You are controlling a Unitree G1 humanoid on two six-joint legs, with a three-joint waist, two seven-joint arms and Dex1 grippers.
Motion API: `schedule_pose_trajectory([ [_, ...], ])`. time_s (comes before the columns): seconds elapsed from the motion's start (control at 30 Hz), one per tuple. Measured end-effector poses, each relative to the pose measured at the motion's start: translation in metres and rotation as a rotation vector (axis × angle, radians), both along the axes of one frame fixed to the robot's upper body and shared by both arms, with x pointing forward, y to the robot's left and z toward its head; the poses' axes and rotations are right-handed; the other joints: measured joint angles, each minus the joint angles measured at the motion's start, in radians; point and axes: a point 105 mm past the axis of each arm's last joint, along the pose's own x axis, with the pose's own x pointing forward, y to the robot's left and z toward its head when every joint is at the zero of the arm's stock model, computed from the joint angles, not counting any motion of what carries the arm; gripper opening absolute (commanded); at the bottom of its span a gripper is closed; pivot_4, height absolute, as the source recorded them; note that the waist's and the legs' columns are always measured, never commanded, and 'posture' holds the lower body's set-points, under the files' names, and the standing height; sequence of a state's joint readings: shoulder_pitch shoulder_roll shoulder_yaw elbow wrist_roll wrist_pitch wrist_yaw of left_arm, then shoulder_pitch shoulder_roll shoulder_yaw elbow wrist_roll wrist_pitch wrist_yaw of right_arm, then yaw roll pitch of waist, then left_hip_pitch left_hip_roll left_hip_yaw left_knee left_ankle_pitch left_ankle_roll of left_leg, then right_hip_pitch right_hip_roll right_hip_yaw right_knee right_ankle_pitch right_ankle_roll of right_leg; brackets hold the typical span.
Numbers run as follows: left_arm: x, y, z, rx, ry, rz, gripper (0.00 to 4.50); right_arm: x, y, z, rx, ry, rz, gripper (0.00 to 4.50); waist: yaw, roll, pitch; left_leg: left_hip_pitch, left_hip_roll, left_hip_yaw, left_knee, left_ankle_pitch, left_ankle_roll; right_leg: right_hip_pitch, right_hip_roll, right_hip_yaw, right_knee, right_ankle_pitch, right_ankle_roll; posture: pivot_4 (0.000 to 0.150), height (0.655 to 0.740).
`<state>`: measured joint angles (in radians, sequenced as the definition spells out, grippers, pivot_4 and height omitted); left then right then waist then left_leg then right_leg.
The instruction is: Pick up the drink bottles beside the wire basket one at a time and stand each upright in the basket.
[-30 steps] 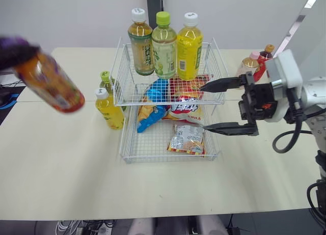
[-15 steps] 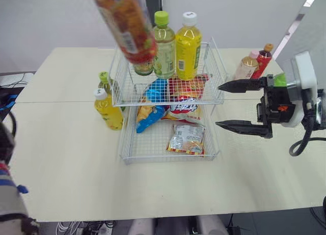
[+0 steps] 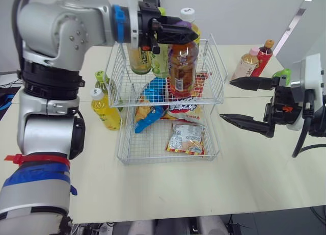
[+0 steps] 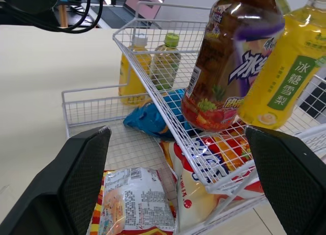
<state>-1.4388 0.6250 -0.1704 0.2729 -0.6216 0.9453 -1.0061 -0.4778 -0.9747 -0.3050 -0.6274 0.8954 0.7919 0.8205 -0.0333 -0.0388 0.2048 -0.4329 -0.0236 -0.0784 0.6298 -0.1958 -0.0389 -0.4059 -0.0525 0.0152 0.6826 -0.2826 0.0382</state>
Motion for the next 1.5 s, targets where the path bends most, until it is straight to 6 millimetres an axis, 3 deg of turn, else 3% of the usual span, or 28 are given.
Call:
schedule_pose_trajectory([
  [0.2, 0.005, -0.003, -0.002, 0.016, -0.041, -0.024, 1.36, -0.002, -0.001, 0.0, 0.02, 0.0, -0.018, 4.5, 0.001, 0.0, 0.0, 0.0, -0.001, 0.0, 0.0, 0.0, 0.0, 0.0, 0.0, 0.0, 0.0, 0.0, 0.0, 0.15, 0.74],
  [0.23, 0.005, -0.005, -0.003, 0.016, -0.045, -0.03, 1.92, -0.002, -0.002, 0.001, 0.02, -0.004, -0.021, 4.5, 0.002, 0.0, 0.0, 0.0, -0.001, 0.0, 0.0, 0.0, 0.0, 0.001, 0.0, 0.0, 0.0, 0.0, 0.0, 0.15, 0.74],
  [0.33, 0.007, -0.007, -0.004, 0.009, -0.049, -0.04, 2.63, -0.002, -0.003, -0.001, 0.017, 0.001, -0.026, 4.5, 0.003, 0.0, 0.0, 0.0, -0.001, 0.0, 0.001, 0.0, 0.0, 0.001, 0.0, 0.0, 0.0, 0.0, 0.0, 0.15, 0.74],
  [0.53, 0.003, -0.004, -0.001, 0.012, -0.036, -0.078, 4.47, -0.001, -0.006, -0.004, 0.021, 0.013, -0.033, 4.5, 0.0, 0.0, 0.0, 0.0, 0.0, 0.0, 0.001, 0.0, 0.0, 0.001, 0.0, 0.0, 0.0, 0.0, 0.0, 0.15, 0.74],
  [0.73, -0.007, 0.032, 0.021, -0.01, -0.113, -0.02, 4.47, 0.0, -0.007, -0.002, 0.017, 0.006, -0.04, 4.5, -0.001, 0.001, 0.0, 0.0, 0.0, 0.0, 0.001, 0.0, 0.0, 0.001, 0.001, -0.001, 0.0, 0.0, 0.0, 0.15, 0.74],
  [0.9, -0.014, 0.07, 0.02, -0.012, -0.133, 0.079, 4.47, 0.0, -0.007, -0.001, 0.016, 0.003, -0.028, 4.5, -0.002, 0.001, 0.0, 0.0, 0.0, -0.001, 0.001, 0.0, 0.0, 0.001, 0.001, 0.0, 0.001, 0.0, 0.0, 0.15, 0.74],
  [1.27, -0.033, 0.154, 0.033, -0.193, -0.228, 0.406, 4.47, 0.002, 0.022, 0.009, 0.05, -0.016, 0.114, 4.5, -0.001, 0.001, -0.001, 0.001, 0.001, -0.001, 0.003, 0.0, 0.0, 0.001, 0.0, -0.001, 0.003, 0.0, 0.0, 0.15, 0.74],
  [1.37, -0.041, 0.182, 0.011, -0.171, -0.189, 0.507, 4.47, 0.002, 0.032, 0.009, 0.075, -0.017, 0.152, 4.5, -0.002, 0.001, -0.001, 0.002, 0.001, -0.002, 0.002, 0.0, 0.0, 0.0, 0.0, 0.0, 0.004, 0.0, 0.0, 0.15, 0.74],
  [1.5, -0.046, 0.221, -0.039, -0.121, -0.05, 0.657, 4.47, 0.001, 0.042, 0.001, 0.077, 0.006, 0.194, 4.5, -0.006, 0.001, -0.001, 0.003, 0.001, -0.002, 0.002, 0.0, 0.0, 0.0, 0.0, 0.0, 0.006, 0.0, 0.0, 0.15, 0.74],
])
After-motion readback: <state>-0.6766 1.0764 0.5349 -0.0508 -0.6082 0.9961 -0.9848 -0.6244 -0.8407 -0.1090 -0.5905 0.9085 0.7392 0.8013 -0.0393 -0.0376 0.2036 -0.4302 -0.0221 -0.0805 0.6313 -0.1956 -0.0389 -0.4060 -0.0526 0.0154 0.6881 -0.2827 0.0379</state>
